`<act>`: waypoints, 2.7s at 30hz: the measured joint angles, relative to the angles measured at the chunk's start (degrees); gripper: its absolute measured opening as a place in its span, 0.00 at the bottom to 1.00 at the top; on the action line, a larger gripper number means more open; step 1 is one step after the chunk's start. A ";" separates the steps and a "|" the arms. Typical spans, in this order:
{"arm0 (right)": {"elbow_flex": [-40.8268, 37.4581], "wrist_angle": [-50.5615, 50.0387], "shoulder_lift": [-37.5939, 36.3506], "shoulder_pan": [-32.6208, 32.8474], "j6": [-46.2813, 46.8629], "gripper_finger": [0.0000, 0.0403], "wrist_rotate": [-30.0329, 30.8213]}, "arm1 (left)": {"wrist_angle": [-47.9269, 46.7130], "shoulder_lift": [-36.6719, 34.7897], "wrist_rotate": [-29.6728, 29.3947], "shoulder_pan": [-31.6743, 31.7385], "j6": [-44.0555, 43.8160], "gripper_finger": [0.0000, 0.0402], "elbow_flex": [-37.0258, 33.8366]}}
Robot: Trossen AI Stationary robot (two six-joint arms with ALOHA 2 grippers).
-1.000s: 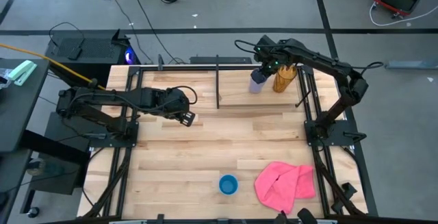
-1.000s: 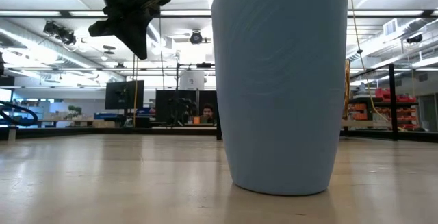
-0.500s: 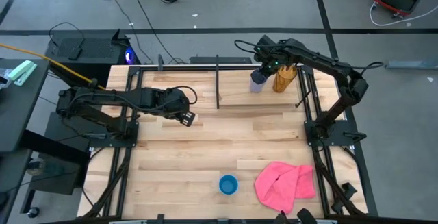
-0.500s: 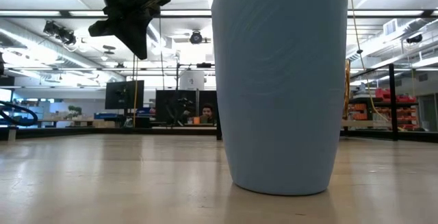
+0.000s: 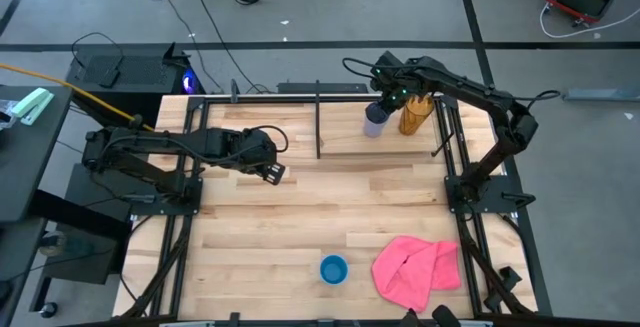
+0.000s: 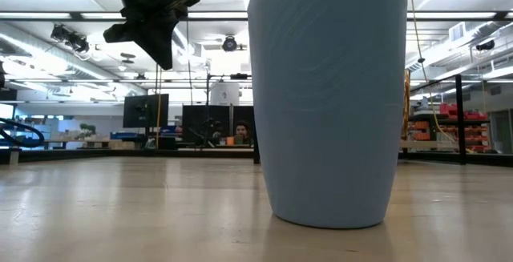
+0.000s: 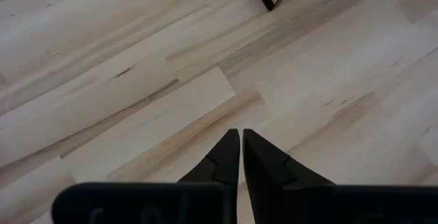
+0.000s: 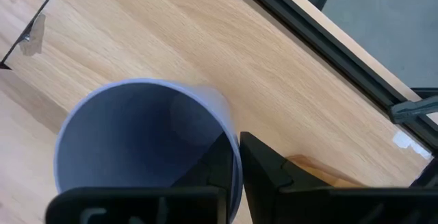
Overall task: Stack small to large cups/mugs on shelf
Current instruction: Put the purple cup on the shelf, then put the blue cup on the shelf
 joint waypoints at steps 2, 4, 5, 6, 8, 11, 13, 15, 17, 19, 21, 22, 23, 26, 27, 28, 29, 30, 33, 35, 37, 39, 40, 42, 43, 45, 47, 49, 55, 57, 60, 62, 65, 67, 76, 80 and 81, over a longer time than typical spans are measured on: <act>0.02 0.26 0.00 0.00 0.02 0.09 -0.01 | 0.00 0.00 -0.01 0.00 -0.02 0.07 0.00; 0.02 0.34 0.00 0.00 0.00 0.09 -0.01 | 0.00 0.00 0.00 0.00 0.00 0.06 0.00; 0.02 0.50 0.00 0.00 0.02 0.09 -0.01 | 0.00 0.00 0.00 0.00 0.00 0.05 0.00; 0.02 0.72 0.00 0.00 0.02 0.09 -0.01 | 0.00 0.00 0.02 0.00 0.00 0.05 0.00; 0.02 0.79 0.00 0.00 0.01 0.09 -0.01 | 0.01 0.00 0.02 0.00 0.00 0.05 0.00; 0.02 0.99 0.00 0.00 -0.01 0.09 -0.01 | 0.00 0.00 0.02 0.00 -0.02 0.06 0.00; 0.02 1.28 0.00 0.00 -0.28 0.09 -0.01 | 0.00 0.00 0.02 0.00 0.00 0.07 0.00; 0.02 1.25 0.00 0.01 -0.31 0.09 -0.01 | 0.00 0.00 0.02 0.00 -0.02 0.08 0.00; 0.02 1.27 0.00 0.00 -0.35 0.09 -0.01 | 0.00 0.00 0.02 0.00 -0.02 0.08 0.00; 0.02 1.27 0.00 0.00 -0.45 0.09 -0.03 | 0.02 0.00 0.02 0.00 -0.02 0.07 0.00; 0.02 1.27 0.02 0.00 -0.47 0.09 -0.03 | 0.02 0.00 0.02 0.00 -0.02 0.07 0.00; 0.02 1.27 0.02 0.00 -0.48 0.09 -0.05 | 0.00 0.00 0.02 0.00 -0.02 0.06 0.00; 0.02 1.27 0.02 0.00 -0.48 0.09 -0.16 | 0.00 0.00 0.02 0.00 -0.04 0.06 0.00; 0.02 1.29 0.02 0.00 -0.50 0.12 -0.45 | 0.00 0.00 0.02 0.00 -0.03 0.06 0.00; 0.02 1.33 0.02 0.00 -0.49 0.13 -0.45 | 0.00 0.00 0.02 0.00 -0.04 0.06 0.00; 0.02 1.37 0.02 0.00 -0.49 0.14 -0.45 | 0.00 0.00 0.02 0.00 -0.04 0.07 0.00; 0.03 1.40 0.02 0.00 -0.49 0.15 -0.45 | 0.01 0.00 0.02 0.00 -0.04 0.07 0.00; 0.04 1.40 0.02 0.00 -0.49 0.16 -0.45 | 0.02 0.00 0.02 0.00 -0.04 0.07 0.00; 0.04 1.40 0.02 0.00 -0.48 0.19 -0.45 | 0.02 0.00 0.02 0.00 -0.08 0.08 0.00; 0.04 1.40 0.02 0.00 -0.48 0.20 -0.45 | 0.02 0.00 0.02 0.00 -0.25 0.08 0.00; 0.04 1.40 0.02 0.00 -0.48 0.21 -0.45 | 0.02 0.00 0.02 0.00 -0.30 0.08 0.00; 0.04 1.40 0.02 0.00 -0.48 0.21 -0.43 | 0.04 0.00 0.02 0.00 -0.31 0.07 0.00; 0.04 1.45 0.02 0.00 -0.47 0.21 -0.43 | 0.03 0.00 0.02 0.00 -0.33 0.07 0.00; 0.04 1.62 0.02 0.00 -0.30 0.21 -0.43 | 0.03 0.00 0.02 0.00 -0.37 0.06 0.00; 0.04 1.64 0.02 0.00 -0.26 0.21 -0.43 | 0.04 0.00 0.02 0.00 -0.39 0.06 0.00; 0.04 1.64 0.02 0.00 -0.26 0.21 -0.43 | 0.04 0.00 0.02 0.00 -0.42 0.07 0.00; 0.04 1.62 0.02 0.00 -0.26 0.21 -0.43 | 0.04 0.00 0.02 0.00 -0.42 0.07 0.00; 0.06 1.62 0.02 0.00 -0.26 0.21 -0.43 | 0.04 0.00 0.02 0.00 -0.42 0.08 0.00; 1.16 1.37 0.00 0.00 -0.26 0.22 -0.43 | 0.04 0.00 0.02 0.00 -0.42 0.08 0.00; 2.43 1.20 0.00 0.00 -0.25 0.22 -0.42 | 0.04 0.00 0.02 0.00 -0.42 0.07 0.00; 5.38 0.21 -0.02 -0.04 -0.24 0.22 -0.40 | 0.04 0.00 0.02 0.00 -0.42 0.07 0.00; 7.70 -1.31 -0.02 -0.04 -0.26 0.22 0.03 | 0.04 0.00 0.02 0.00 -0.46 0.08 0.00; 12.11 -5.31 -0.02 -0.04 -0.31 0.22 0.83 | 0.05 0.00 0.02 0.00 -0.46 0.09 0.00; 15.64 -9.28 -0.02 -0.04 0.00 0.22 0.86 | 0.04 0.00 0.02 0.00 -0.46 0.10 0.00; 27.25 -22.20 -1.69 11.31 6.00 0.22 -7.43 | 0.04 0.00 0.02 0.00 -0.04 0.09 0.00; 27.26 -22.39 -3.05 23.56 9.76 0.22 -7.46 | 0.02 0.00 0.00 0.02 0.00 0.08 0.00; 27.26 -22.30 -3.09 26.99 10.71 0.22 -7.37 | 0.02 0.00 0.00 0.00 0.00 0.08 0.00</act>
